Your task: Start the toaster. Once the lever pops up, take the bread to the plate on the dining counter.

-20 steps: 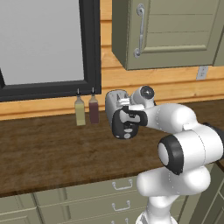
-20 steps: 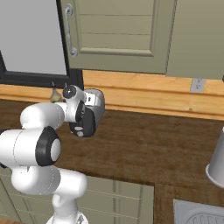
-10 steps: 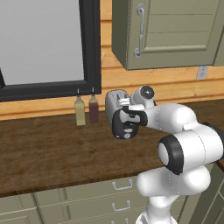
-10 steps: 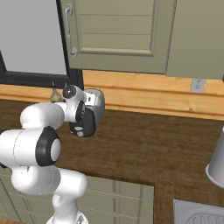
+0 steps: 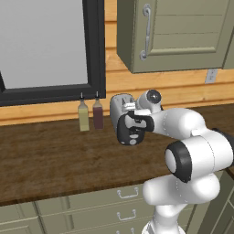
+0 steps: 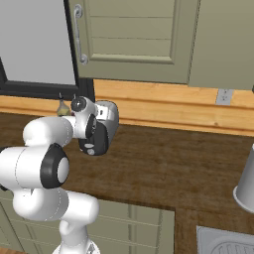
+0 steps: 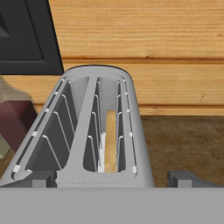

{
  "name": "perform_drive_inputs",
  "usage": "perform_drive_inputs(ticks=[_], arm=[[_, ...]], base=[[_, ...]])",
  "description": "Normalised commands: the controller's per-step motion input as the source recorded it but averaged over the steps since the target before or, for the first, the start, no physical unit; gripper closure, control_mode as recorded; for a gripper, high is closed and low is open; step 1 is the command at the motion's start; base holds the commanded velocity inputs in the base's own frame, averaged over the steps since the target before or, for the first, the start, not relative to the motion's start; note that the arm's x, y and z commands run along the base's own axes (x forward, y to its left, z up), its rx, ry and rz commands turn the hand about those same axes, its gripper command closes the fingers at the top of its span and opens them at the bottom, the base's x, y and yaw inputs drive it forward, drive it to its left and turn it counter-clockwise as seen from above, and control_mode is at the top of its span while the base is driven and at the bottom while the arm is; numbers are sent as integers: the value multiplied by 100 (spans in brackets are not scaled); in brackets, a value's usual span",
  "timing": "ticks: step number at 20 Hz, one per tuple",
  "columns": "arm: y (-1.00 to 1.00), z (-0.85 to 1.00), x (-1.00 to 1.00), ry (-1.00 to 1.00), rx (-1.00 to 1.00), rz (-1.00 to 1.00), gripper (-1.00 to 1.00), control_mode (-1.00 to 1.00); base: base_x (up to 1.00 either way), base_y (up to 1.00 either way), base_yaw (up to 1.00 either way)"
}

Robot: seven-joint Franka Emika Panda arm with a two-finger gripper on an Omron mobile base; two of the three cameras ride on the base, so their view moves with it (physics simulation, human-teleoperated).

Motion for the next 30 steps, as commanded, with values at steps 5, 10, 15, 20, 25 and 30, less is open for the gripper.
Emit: perform_drive_inputs(ticks=[5, 10, 15, 20, 25, 30], arm=[[0, 0, 0, 0, 0, 0, -100, -100], [0, 0, 0, 0, 0, 0, -100, -100], [0, 0, 0, 0, 0, 0, -100, -100], [0, 0, 0, 0, 0, 0, -100, -100], [0, 0, 0, 0, 0, 0, -100, -100], [0, 0, 0, 0, 0, 0, -100, -100]], base=[[0, 0, 0], [0, 0, 0], [0, 0, 0], [0, 0, 0], [0, 0, 0], [0, 0, 0]])
